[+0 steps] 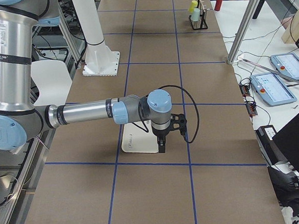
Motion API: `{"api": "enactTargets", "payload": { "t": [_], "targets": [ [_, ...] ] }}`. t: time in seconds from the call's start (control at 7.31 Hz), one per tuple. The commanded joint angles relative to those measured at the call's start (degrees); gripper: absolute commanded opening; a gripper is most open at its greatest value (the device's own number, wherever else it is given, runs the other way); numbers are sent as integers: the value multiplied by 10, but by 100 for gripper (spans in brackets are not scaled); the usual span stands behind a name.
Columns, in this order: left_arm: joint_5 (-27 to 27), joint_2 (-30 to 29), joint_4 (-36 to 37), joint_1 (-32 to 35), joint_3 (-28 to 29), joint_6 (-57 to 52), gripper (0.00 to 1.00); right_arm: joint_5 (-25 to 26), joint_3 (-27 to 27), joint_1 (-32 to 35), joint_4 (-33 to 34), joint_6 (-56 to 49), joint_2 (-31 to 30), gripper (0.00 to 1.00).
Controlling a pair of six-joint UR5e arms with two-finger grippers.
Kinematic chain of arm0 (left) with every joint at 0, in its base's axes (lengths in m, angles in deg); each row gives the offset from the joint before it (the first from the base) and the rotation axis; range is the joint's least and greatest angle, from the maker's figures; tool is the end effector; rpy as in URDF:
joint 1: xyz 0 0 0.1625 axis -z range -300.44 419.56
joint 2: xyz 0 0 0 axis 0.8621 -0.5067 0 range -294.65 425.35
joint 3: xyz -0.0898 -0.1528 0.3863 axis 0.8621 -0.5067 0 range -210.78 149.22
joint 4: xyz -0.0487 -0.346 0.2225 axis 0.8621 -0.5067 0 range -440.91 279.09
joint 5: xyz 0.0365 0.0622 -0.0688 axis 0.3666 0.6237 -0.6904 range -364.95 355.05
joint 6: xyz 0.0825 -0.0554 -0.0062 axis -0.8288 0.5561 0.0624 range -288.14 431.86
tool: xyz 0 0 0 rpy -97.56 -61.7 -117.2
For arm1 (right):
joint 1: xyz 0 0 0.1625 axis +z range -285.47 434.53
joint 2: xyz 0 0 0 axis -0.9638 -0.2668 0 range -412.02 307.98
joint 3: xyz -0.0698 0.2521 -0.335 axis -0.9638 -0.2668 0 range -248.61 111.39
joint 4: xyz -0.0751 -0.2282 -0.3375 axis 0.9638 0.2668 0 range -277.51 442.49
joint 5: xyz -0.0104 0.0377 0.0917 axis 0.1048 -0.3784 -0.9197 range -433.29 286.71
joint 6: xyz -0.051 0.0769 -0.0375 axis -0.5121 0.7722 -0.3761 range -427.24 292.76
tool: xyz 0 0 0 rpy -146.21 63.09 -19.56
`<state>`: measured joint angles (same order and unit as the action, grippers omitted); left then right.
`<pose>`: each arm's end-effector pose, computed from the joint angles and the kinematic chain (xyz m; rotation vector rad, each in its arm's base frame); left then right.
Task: Left arm grabs green cup and hands to right arm on tray
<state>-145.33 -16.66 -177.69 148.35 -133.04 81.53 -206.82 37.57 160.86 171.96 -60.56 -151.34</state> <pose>-0.0473 -0.4431 0.5975 0.0964 0.8896 -0.0530 0.0371 -0.4319 0.5939 0.0537 -0.7665 0.0010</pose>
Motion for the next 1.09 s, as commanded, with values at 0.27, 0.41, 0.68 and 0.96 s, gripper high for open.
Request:
{"api": "enactTargets", "payload": {
  "t": [0.27,0.41,0.68,0.96],
  "targets": [
    [42,-93,-58,-97,-13,188,100,-2,3,0,0,0,0,100],
    [52,-131,-55,-126,-5,222,98,-2,3,0,0,1,0,100],
    [126,-207,-9,-186,13,239,96,-2,3,0,0,0,0,100],
    [127,-303,12,-194,99,239,95,-2,3,0,0,0,0,100]
  ]
}}
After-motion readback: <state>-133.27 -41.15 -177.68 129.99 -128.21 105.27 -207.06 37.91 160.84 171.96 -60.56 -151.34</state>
